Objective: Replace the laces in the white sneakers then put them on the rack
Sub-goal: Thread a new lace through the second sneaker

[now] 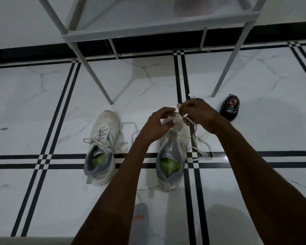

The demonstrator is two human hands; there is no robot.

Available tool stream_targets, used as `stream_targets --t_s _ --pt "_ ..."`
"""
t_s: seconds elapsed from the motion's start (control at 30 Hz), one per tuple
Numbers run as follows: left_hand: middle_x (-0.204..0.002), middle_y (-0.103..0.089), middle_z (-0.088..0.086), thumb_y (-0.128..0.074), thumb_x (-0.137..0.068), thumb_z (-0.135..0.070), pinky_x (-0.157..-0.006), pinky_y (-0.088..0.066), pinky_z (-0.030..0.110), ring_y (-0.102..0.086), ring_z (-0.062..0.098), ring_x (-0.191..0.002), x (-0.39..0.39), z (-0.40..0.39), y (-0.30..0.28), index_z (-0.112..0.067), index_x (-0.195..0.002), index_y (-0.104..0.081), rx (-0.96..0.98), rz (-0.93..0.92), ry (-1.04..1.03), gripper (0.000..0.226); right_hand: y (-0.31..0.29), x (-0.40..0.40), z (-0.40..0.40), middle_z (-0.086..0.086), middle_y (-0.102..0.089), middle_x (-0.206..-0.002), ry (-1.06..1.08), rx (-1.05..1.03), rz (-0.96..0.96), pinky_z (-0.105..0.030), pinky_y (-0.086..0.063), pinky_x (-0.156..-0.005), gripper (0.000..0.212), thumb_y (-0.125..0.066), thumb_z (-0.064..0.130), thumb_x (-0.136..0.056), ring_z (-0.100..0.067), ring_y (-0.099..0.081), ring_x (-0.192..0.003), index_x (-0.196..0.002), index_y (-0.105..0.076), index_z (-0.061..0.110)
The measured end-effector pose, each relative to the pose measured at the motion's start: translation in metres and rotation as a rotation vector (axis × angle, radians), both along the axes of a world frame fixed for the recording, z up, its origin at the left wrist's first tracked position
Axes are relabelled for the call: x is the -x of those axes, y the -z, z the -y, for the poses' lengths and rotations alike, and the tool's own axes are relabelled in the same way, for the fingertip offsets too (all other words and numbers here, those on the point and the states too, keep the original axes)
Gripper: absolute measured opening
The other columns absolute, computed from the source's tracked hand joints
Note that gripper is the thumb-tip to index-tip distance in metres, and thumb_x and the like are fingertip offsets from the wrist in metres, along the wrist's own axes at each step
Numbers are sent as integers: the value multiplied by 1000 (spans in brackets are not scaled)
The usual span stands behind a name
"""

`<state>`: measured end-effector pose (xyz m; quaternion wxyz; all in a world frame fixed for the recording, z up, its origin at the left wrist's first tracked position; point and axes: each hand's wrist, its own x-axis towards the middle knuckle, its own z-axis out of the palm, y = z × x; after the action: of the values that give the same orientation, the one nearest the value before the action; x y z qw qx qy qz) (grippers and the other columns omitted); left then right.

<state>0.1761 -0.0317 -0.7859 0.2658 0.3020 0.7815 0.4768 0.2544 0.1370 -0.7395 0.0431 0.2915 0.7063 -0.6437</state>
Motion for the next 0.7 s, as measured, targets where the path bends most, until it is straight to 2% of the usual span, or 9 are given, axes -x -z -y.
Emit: stream_targets --t_s 0.1,0.2,0.3,0.33,0.4,0.47,0.5,0.63,0.7 --pt "-104 -77 -1 -71 -93 -22 -91 -54 29 -70 13 -102 -3 -9 -1 -14 -106 -76 40 13 58 17 -1 -1 -4 -14 -64 -83 -24 6 6 -27 -45 -53 26 -66 34 -95 -20 -58 -64 -93 -64 8" --pt "-88 -78 2 -70 -92 -13 -82 -55 29 -73 16 -88 1 -1 8 -10 -91 -79 20 -19 -256 9 5 -6 -10 -13 -66 -81 -25 -69 41 -26 -47 -54 29 -72 33 -90 -16 -57 -62 -99 -67 6" --pt "-99 -77 4 -71 -89 -7 -93 -56 35 -71 18 -98 15 20 18 -12 -102 -77 42 14 -469 15 7 -10 -14 -16 -67 -77 -66 -154 63 -23 -48 -52 26 -75 28 -88 -13 -57 -60 -99 -70 6" --pt "-108 -75 1 -74 -88 -10 -97 -54 37 -68 16 -105 17 24 17 -15 -113 -73 46 22 -423 26 7 -10 -14 -19 -69 -81 -67 -150 54 -24 -50 -54 25 -76 27 -88 -16 -58 -63 -99 -70 5" --pt "-127 -65 -10 -77 -89 -18 -99 -48 23 -57 0 -117 17 24 7 -25 -131 -62 18 16 -214 45 5 -7 -10 -19 -71 -85 -70 -107 29 -26 -52 -60 23 -77 25 -87 -18 -60 -69 -97 -71 6" --pt "-132 -62 -15 -77 -89 -24 -91 -41 3 -50 -18 -115 12 14 -9 -27 -133 -61 -1 9 -17 48 2 -2 -4 -11 -70 -79 -94 -74 2 -24 -51 -59 21 -77 24 -87 -14 -61 -67 -96 -70 6" --pt "-126 -67 -13 -77 -89 -24 -87 -41 1 -55 -17 -111 10 9 -14 -24 -129 -65 -7 9 37 41 1 1 0 -7 -69 -75 -100 -69 -12 -23 -50 -58 20 -77 23 -87 -11 -62 -64 -95 -69 6" --pt "-86 -78 1 -72 -94 -21 -82 -57 36 -73 12 -86 15 12 -14 -11 -100 -77 -76 -60 -92 12 -1 3 2 -5 -69 -70 -53 -68 -46 -23 -49 -56 19 -78 22 -86 -10 -62 -60 -89 -67 7" --pt "-98 -75 -5 -75 -91 -24 -83 -56 28 -70 8 -94 21 20 -10 -17 -109 -74 -75 -51 -141 19 -1 1 0 -7 -69 -71 -40 -53 -59 -22 -49 -55 22 -78 22 -86 -9 -61 -58 -92 -67 5"
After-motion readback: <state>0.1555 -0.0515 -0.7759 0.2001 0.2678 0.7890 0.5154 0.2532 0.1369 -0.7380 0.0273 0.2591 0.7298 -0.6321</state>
